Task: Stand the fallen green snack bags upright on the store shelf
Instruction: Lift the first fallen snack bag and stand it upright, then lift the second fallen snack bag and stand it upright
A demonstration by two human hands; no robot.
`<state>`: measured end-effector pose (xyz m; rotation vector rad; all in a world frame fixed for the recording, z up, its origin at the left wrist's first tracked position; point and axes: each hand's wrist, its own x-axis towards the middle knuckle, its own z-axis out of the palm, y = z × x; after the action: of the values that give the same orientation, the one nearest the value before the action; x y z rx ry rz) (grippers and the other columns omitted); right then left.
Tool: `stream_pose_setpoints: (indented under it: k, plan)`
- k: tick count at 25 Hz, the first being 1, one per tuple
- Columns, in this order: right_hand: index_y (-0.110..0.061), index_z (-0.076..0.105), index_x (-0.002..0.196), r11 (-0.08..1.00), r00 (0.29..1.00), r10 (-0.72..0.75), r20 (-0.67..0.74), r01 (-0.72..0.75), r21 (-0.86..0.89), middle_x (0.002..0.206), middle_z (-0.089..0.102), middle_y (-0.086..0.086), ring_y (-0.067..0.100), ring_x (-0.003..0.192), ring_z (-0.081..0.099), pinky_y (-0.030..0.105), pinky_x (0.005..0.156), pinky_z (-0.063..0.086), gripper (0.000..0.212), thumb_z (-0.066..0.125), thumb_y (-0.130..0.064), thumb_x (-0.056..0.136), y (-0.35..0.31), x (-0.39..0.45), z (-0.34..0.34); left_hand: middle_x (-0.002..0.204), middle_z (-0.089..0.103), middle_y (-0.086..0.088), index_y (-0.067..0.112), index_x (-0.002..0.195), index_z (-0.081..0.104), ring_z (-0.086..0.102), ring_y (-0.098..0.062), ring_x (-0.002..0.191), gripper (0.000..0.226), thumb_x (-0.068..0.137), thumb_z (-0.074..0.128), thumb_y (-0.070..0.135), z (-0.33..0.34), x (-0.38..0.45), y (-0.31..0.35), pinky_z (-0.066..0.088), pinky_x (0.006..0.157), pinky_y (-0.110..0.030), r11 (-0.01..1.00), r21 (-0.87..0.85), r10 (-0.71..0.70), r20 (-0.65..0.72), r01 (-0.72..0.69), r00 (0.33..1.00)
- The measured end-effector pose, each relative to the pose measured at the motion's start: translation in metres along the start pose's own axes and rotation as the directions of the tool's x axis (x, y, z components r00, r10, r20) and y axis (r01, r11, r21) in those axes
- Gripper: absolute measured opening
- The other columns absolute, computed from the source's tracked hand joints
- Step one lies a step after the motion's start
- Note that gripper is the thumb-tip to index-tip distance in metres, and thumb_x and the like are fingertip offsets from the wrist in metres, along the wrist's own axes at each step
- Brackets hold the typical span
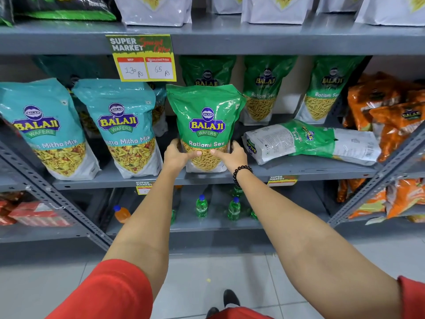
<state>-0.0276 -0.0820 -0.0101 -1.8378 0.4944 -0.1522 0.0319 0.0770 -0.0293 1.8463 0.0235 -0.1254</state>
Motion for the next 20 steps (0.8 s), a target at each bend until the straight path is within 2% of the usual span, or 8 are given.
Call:
stream_pose_setpoints:
  k: [3, 6, 8, 11, 14, 16, 18, 20]
  plan:
    - [-0.004, 0.023, 0.149, 0.998, 0.997, 0.035, -0.071, -0.031, 0.052, 0.155, 0.031, 0.014, 0.027, 0.143, 0.03, 0.038, 0.116, 0.027, 0.09, 0.075, -0.019, 0.077, 0.003, -0.001, -0.006, 0.138, 0.049, -0.013, 0.004, 0.134, 0.042, 0.047, -0.025, 0.127, 0.095, 0.057, 0.087, 0.036, 0.006, -0.021, 0.004, 0.042, 0.106, -0.045, 0.992, 0.083, 0.105, -0.162, -0.092, 0.981]
    - [-0.002, 0.028, 0.146, 0.993, 0.969, 0.072, -0.238, -0.047, 0.108, 0.152, 0.036, 0.015, 0.028, 0.14, 0.036, 0.038, 0.112, 0.033, 0.078, 0.069, -0.014, 0.081, 0.002, -0.001, -0.018, 0.114, 0.048, -0.009, 0.004, 0.115, 0.049, 0.049, -0.022, 0.105, 0.069, 0.065, 0.081, 0.038, 0.02, -0.043, 0.014, 0.046, 0.093, -0.039, 0.971, 0.131, 0.237, -0.374, -0.202, 0.897]
    - [0.001, 0.036, 0.139, 0.989, 0.937, 0.117, -0.33, -0.08, 0.125, 0.144, 0.045, 0.018, 0.032, 0.133, 0.044, 0.038, 0.105, 0.04, 0.065, 0.065, -0.013, 0.083, 0.001, 0.001, -0.027, 0.099, 0.044, -0.002, 0.005, 0.103, 0.051, 0.047, -0.016, 0.089, 0.055, 0.068, 0.078, 0.038, 0.034, -0.053, 0.026, 0.045, 0.081, -0.032, 0.946, 0.159, 0.322, -0.391, -0.281, 0.862]
    - [0.002, 0.041, 0.134, 0.979, 0.904, 0.17, -0.393, -0.111, 0.171, 0.135, 0.053, 0.02, 0.035, 0.124, 0.051, 0.038, 0.097, 0.045, 0.055, 0.062, -0.012, 0.085, 0.003, 0.008, -0.044, 0.091, 0.048, 0.001, 0.006, 0.095, 0.053, 0.046, -0.015, 0.082, 0.038, 0.075, 0.074, 0.031, 0.065, -0.059, 0.047, 0.039, 0.074, -0.025, 0.897, 0.195, 0.439, -0.277, -0.397, 0.855]
    - [0.001, 0.031, 0.144, 0.971, 0.875, 0.217, -0.432, -0.15, 0.184, 0.147, 0.043, 0.019, 0.032, 0.134, 0.043, 0.037, 0.106, 0.04, 0.064, 0.058, -0.013, 0.088, 0.007, 0.02, -0.071, 0.086, 0.052, 0.0, 0.009, 0.092, 0.054, 0.049, -0.016, 0.079, 0.023, 0.081, 0.068, 0.024, 0.106, -0.057, 0.067, 0.045, 0.076, -0.032, 0.855, 0.172, 0.512, -0.14, -0.489, 0.847]
    - [0.0, 0.029, 0.146, 0.967, 0.857, 0.236, -0.458, -0.16, 0.199, 0.148, 0.042, 0.019, 0.031, 0.135, 0.042, 0.036, 0.108, 0.038, 0.066, 0.058, -0.014, 0.088, 0.013, 0.029, -0.091, 0.088, 0.056, -0.003, 0.007, 0.097, 0.057, 0.053, -0.018, 0.082, 0.023, 0.082, 0.066, 0.021, 0.134, -0.049, 0.077, 0.049, 0.08, -0.036, 0.843, 0.153, 0.527, -0.038, -0.516, 0.849]
    - [0.001, 0.033, 0.143, 0.962, 0.84, 0.256, -0.478, -0.171, 0.213, 0.144, 0.045, 0.019, 0.032, 0.132, 0.045, 0.037, 0.106, 0.039, 0.064, 0.06, -0.014, 0.087, 0.019, 0.038, -0.109, 0.1, 0.063, -0.01, 0.004, 0.106, 0.058, 0.059, -0.025, 0.094, 0.03, 0.083, 0.065, 0.022, 0.161, -0.037, 0.083, 0.049, 0.087, -0.038, 0.84, 0.19, 0.508, 0.058, -0.509, 0.86]
    - [0.004, 0.031, 0.142, 0.949, 0.829, 0.294, -0.475, -0.195, 0.247, 0.146, 0.042, 0.02, 0.032, 0.134, 0.043, 0.037, 0.107, 0.039, 0.068, 0.062, -0.017, 0.086, 0.026, 0.049, -0.128, 0.121, 0.061, -0.017, 0.002, 0.12, 0.054, 0.056, -0.031, 0.113, 0.042, 0.087, 0.061, 0.026, 0.187, -0.02, 0.089, 0.043, 0.094, -0.035, 0.838, 0.279, 0.436, 0.176, -0.469, 0.883]
